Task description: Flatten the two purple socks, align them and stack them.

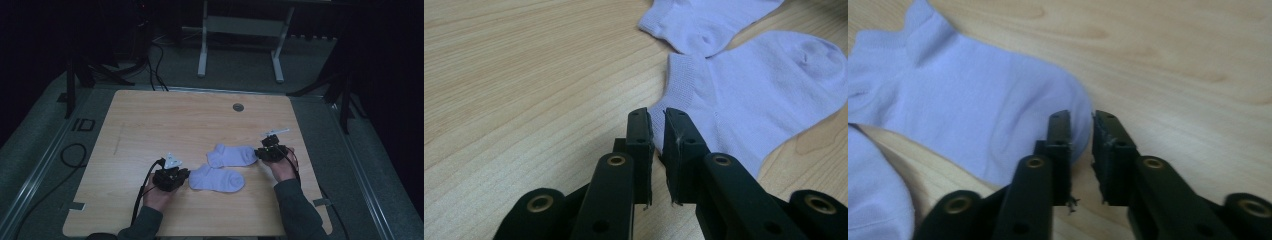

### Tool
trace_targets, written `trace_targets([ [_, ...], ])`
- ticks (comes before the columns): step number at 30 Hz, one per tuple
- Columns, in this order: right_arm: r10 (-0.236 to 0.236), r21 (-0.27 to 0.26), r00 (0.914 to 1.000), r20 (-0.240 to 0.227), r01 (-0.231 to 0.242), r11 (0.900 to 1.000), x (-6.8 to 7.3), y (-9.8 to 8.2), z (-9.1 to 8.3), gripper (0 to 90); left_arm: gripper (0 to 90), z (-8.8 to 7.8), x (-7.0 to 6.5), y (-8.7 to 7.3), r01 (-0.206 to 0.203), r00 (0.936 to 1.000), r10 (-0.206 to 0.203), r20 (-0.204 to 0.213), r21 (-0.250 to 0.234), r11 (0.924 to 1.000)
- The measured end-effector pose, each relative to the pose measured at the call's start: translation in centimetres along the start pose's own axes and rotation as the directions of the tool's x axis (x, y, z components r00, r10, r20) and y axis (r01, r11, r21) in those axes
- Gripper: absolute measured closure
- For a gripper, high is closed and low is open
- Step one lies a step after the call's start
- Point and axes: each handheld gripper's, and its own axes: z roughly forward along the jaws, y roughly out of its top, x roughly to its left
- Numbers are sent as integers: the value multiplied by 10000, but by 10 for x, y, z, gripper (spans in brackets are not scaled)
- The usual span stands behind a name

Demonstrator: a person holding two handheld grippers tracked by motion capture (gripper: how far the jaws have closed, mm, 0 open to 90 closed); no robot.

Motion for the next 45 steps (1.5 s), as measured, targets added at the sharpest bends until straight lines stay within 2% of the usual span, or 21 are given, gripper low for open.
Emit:
trace_targets([
  [3, -381, -318, 9992, 101, 384, 9988, 3, 4, -6, 702, 814, 1, 0, 0, -14, 10000, 14, 11, 12, 10000],
  [7, -995, -631, 9949, -166, 983, 9932, 14, 12, -8, 670, 814, 1, -1, 0, -31, 10000, 31, 18, 4, 10000],
  [13, -1622, -688, 9841, -726, 1573, 9852, 34, 20, 0, 649, 814, 0, 0, 0, -20, 10000, 20, 26, 8, 10000],
  [16, -2029, -688, 9745, -955, 1969, 9780, 45, 24, 8, 645, 814, 0, 0, 0, -14, 10000, 14, 22, -7, 10000],
  [21, -2377, -508, 9632, -1258, 2330, 9711, 60, 27, 20, 642, 814, 0, 0, 0, -5, 10000, 5, 31, -13, 10000],
  [27, -3045, -341, 9402, -1524, 3030, 9524, 78, 29, 31, 623, 814, 0, 0, 0, -10, 10000, 10, 36, -11, 10000],
  [32, -3753, -195, 9114, -1687, 3776, 9258, 90, 31, 39, 619, 813, 0, -1, 0, -27, 10000, 27, 46, 0, 10000],
  [35, -3861, -89, 9061, -1731, 3906, 9205, 94, 32, 44, 614, 813, -1, -1, 0, -14, 10000, 14, 52, -26, 10000],
  [36, -3937, -52, 9020, -1774, 3992, 9169, 95, 33, 47, 612, 813, -1, -1, 0, -14, 10000, 14, 53, -29, 10000],
  [40, -4027, -8, 8964, -1854, 4097, 9122, 99, 34, 52, 579, 813, 0, 0, 0, -13, 10000, 13, 68, -8, 10000],
  [45, -3807, 51, 9013, -2066, 3901, 9208, 99, 39, 56, 531, 814, 0, -1, 0, 14, 10000, -14, 89, -11, 10000],
])
